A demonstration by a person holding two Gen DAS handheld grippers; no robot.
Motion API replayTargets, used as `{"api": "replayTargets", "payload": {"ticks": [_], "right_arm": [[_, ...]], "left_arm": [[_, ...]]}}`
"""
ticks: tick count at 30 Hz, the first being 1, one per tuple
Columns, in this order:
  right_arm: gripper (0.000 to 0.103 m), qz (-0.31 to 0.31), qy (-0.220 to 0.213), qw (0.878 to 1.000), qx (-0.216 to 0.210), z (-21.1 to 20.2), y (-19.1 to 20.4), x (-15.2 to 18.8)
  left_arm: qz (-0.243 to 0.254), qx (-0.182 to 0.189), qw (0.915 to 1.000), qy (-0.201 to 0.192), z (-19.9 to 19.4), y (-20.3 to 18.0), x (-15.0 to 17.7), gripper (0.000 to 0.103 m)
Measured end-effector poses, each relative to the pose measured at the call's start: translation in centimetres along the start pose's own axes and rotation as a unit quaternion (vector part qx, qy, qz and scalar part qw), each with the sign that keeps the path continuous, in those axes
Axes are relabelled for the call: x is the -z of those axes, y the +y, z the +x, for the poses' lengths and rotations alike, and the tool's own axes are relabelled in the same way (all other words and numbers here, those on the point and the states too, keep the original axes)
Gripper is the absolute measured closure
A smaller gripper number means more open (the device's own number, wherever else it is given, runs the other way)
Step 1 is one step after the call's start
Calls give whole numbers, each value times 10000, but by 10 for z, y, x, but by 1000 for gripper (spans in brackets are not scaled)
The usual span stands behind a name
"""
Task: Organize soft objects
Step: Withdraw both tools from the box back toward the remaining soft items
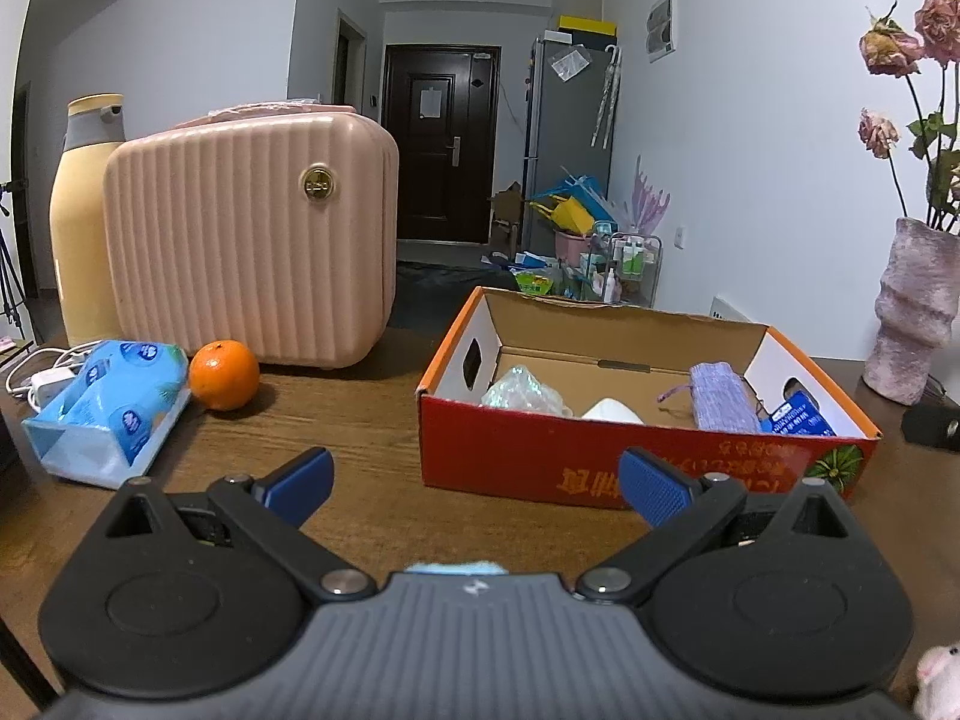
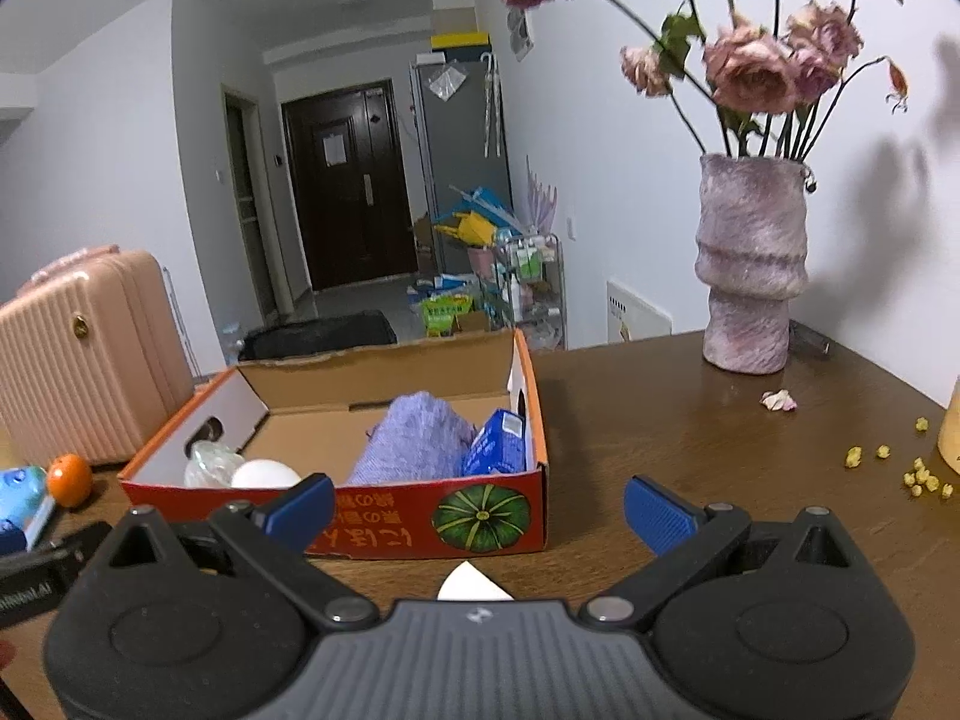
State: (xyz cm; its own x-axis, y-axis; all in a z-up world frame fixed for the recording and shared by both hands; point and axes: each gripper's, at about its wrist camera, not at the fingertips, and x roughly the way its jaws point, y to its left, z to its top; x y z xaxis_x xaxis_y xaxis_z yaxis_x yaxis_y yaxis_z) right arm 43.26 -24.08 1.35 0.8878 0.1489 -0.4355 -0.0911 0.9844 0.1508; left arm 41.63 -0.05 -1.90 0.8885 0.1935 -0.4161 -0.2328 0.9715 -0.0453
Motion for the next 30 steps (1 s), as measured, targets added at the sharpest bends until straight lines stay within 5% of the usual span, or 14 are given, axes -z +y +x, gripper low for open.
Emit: {"api": "replayTargets", "payload": {"ticks": [30], "right_arm": [[0,-424,-300,9977,-436,-87,31,68]], "left_arm": [[113,190,9998,-11,-87,20,38,0]]}}
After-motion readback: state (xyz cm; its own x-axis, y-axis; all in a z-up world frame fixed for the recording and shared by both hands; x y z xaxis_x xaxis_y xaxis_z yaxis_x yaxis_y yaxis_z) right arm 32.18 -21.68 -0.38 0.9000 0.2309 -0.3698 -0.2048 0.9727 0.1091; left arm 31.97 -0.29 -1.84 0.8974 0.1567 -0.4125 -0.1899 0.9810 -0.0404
